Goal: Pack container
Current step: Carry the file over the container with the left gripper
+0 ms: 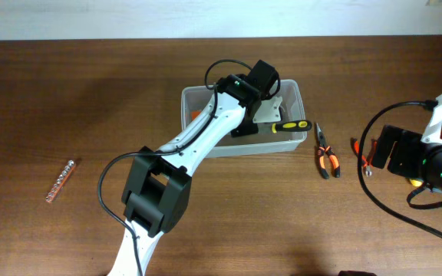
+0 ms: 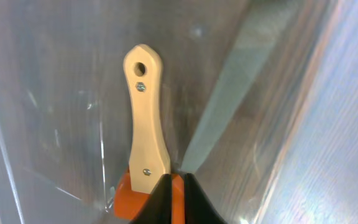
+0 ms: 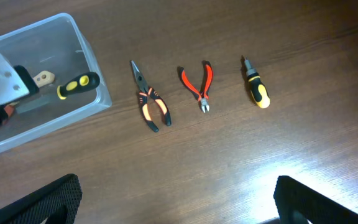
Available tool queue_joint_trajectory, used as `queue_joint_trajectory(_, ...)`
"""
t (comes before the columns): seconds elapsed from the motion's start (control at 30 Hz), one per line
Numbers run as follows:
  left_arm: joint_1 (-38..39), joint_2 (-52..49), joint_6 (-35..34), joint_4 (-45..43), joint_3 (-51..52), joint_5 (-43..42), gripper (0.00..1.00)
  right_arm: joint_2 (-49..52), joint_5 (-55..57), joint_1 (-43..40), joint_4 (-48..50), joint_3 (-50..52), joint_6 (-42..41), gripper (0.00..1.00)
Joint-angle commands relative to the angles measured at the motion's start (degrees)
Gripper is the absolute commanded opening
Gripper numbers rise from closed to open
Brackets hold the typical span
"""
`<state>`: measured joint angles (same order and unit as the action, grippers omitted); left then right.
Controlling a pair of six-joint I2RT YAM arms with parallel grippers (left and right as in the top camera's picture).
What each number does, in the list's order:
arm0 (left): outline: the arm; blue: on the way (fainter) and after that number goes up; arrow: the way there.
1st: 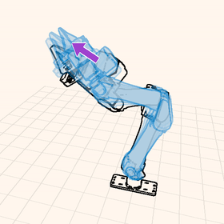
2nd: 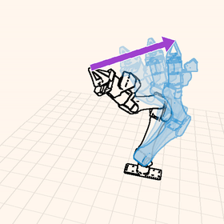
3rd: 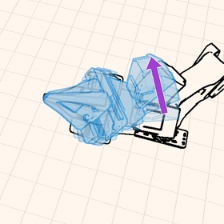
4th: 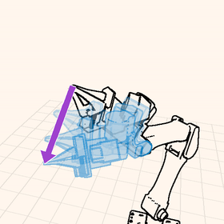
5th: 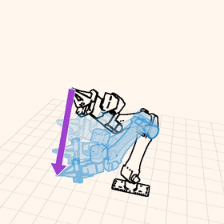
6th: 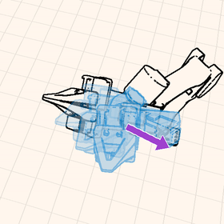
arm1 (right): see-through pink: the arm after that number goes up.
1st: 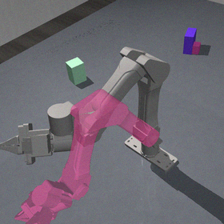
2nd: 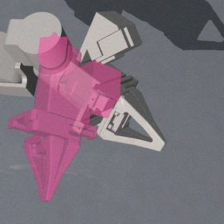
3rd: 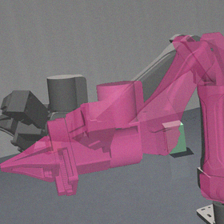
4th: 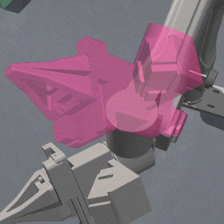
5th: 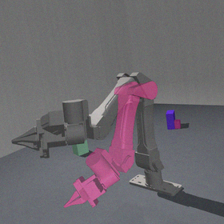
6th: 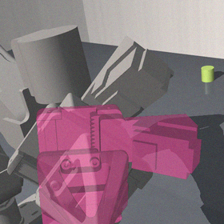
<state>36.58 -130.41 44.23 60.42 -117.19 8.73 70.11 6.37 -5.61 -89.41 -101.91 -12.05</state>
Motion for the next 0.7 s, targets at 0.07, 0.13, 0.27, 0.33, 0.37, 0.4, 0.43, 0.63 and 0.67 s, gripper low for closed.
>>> queue_joint_trajectory(0.07,-0.3,4.3,-7.2,0.7,-5.8,-6.8,0.17,0.1,-0.6,-0.5,0.0,-0.4,-0.5,0.99)
queue_joint_trajectory(0.13,-0.2,6.2,-7.1,0.7,-6.9,-13.8,0.19,0.1,-0.8,-0.5,0.0,-0.4,-0.5,0.99)
queue_joint_trajectory(0.27,0.7,8.6,-3.2,-0.3,-7.5,-22.5,0.55,0.1,-0.8,-0.5,0.0,-0.4,-0.5,0.99)
queue_joint_trajectory(0.33,1.2,8.5,-1.9,-0.4,-7.5,-22.6,0.71,0.1,-0.8,-0.5,0.0,-0.4,-0.5,0.99)
queue_joint_trajectory(0.37,1.2,8.2,-1.2,-0.4,-7.5,-22.8,0.73,0.1,-0.8,-0.5,0.0,-0.4,-0.5,0.99)
queue_joint_trajectory(0.4,1.2,7.8,-0.5,-0.3,-7.5,-23.5,0.74,0.1,-0.8,-0.5,0.0,-0.4,-0.5,0.99)
queue_joint_trajectory(0.43,1.2,7.6,0.6,-0.2,-7.5,-24.9,0.76,0.1,-0.8,-0.5,0.0,-0.4,-0.5,0.99)
queue_joint_trajectory(0.63,1.5,5.4,6.7,-0.2,-7.5,-34.7,0.76,0.1,-0.8,-0.5,0.0,-0.4,-0.5,0.99)
queue_joint_trajectory(0.67,1.7,5.0,6.7,-0.3,-7.5,-35.3,0.76,0.1,-0.8,-0.5,0.0,-0.4,-0.5,0.99)
